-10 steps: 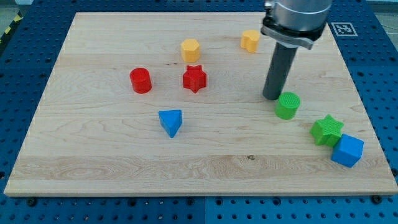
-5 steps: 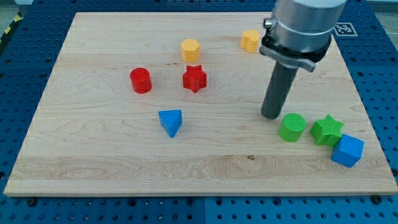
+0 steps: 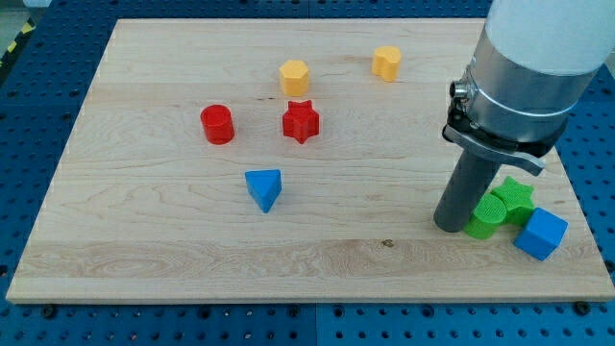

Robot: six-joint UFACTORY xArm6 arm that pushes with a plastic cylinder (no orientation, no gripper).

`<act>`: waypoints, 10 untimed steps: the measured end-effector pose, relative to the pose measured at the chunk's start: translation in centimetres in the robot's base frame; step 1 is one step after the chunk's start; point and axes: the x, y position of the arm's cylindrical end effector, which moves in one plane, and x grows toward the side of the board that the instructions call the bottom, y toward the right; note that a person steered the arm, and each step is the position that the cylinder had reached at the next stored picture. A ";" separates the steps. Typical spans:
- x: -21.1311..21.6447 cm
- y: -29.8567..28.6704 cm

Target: Slide the green circle to the left side of the blue cube

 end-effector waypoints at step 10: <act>-1.1 2.7</act>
